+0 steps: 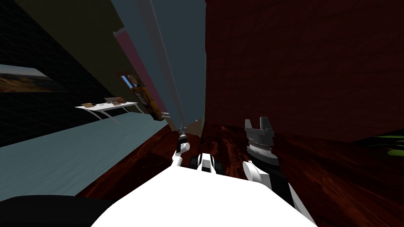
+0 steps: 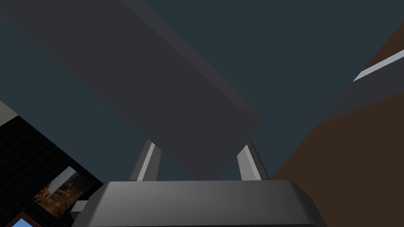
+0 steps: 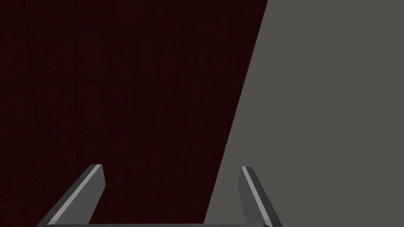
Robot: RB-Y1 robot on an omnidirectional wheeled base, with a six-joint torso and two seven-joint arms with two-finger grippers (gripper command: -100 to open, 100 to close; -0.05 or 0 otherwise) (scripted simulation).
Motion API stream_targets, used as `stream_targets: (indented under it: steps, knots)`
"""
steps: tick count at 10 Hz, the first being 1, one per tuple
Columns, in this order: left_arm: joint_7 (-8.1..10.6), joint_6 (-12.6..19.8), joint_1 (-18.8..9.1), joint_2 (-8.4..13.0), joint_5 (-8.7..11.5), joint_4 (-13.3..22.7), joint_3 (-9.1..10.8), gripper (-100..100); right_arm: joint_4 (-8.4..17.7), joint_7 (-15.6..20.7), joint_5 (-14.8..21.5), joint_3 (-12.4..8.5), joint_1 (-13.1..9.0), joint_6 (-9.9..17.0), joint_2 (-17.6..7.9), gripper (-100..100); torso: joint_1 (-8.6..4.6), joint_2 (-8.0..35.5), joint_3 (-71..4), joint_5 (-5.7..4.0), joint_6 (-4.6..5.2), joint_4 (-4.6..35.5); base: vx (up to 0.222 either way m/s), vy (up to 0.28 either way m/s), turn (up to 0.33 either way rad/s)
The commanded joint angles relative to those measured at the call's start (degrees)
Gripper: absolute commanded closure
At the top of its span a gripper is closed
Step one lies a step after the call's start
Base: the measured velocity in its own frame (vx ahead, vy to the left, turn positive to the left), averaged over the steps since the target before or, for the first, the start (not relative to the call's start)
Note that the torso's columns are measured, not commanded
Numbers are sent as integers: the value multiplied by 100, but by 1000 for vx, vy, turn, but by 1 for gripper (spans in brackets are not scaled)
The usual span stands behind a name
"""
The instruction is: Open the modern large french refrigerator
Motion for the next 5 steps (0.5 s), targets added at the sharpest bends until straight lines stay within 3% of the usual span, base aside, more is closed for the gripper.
stream_targets:
  steps: [1, 2, 3, 5]
  knots:
    - [-92, -75, 1, 12, 96, -137, 127, 100, 0, 0, 0, 0, -1, 0, -1, 0, 20, 2, 0, 0, 18, 7, -22, -209, 70]
    - [-144, -94, 40, 18, 161, -198, 211, 100, 0, 0, 0, -1, -1, 0, -1, 0, 28, 12, 4, 0, 11, 11, 6, -285, 109]
    - [-188, 216, 3, 12, 199, -279, 231, -100, 0, 0, 0, 0, 0, 0, -1, 0, 0, 20, 10, -4, -9, 8, 5, -155, 118]
    - [-233, 341, -30, 5, 230, -367, 260, -100, 1, 0, 0, -2, -2, 1, -3, 0, 107, 9, 3, 25, -13, 2, -26, 22, 2]
